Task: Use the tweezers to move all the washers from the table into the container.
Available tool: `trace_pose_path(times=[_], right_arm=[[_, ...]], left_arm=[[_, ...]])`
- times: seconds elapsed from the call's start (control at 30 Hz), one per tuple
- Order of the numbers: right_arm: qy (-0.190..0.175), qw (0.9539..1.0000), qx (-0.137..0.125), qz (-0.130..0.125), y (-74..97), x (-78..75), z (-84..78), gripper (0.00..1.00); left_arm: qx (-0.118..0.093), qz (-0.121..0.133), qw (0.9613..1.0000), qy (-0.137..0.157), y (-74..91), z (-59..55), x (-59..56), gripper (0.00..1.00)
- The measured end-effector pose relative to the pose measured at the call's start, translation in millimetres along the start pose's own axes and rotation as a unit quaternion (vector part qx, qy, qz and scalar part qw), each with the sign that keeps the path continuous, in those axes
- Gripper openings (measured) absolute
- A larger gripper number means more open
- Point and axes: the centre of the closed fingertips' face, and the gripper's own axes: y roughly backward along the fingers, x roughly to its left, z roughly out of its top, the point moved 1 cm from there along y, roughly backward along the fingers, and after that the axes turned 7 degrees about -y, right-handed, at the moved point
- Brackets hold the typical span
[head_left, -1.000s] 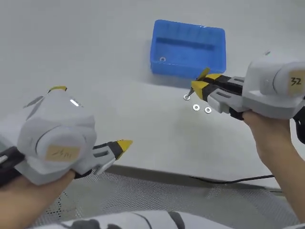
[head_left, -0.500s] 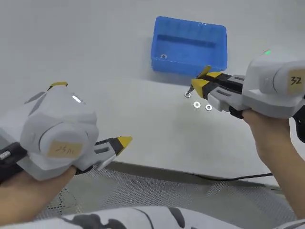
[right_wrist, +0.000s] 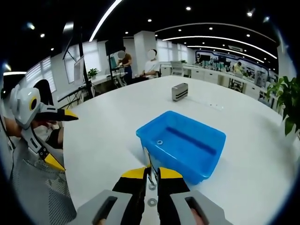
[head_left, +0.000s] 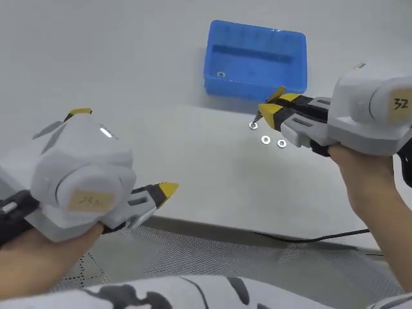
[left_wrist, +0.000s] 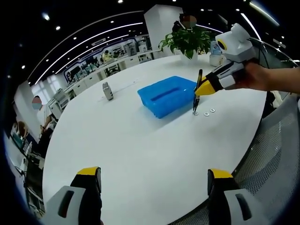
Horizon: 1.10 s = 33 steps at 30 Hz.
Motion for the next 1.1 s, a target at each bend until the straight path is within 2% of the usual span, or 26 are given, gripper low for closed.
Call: trace_pose_path(times=[0.23, 0.77, 0.9, 1.1], right_arm=[[-0.008, 1.0, -0.004, 0.0, -1.3, -0.6, -2.4, 0.04], [0.02, 0.9998, -0.003, -0.004, 7.4, 2.6, 6.8, 0.02], [0.023, 0.9997, -0.012, -0.002, 12.9, 5.1, 15.4, 0.02], [0.034, 0.9985, -0.043, -0.003, 21.1, 7.2, 43.4, 0.02]], left_arm=[[0.0, -0.001, 1.0, 0.001, -0.3, 0.1, -0.1, 0.96], [0.004, -0.004, 0.9999, -0.014, -1.7, -1.3, -3.7, 0.97], [0.004, -0.003, 0.9999, -0.015, -1.7, -1.4, -3.5, 0.98], [0.006, -0.003, 0.9998, -0.02, -2.6, -2.6, -3.6, 0.98]])
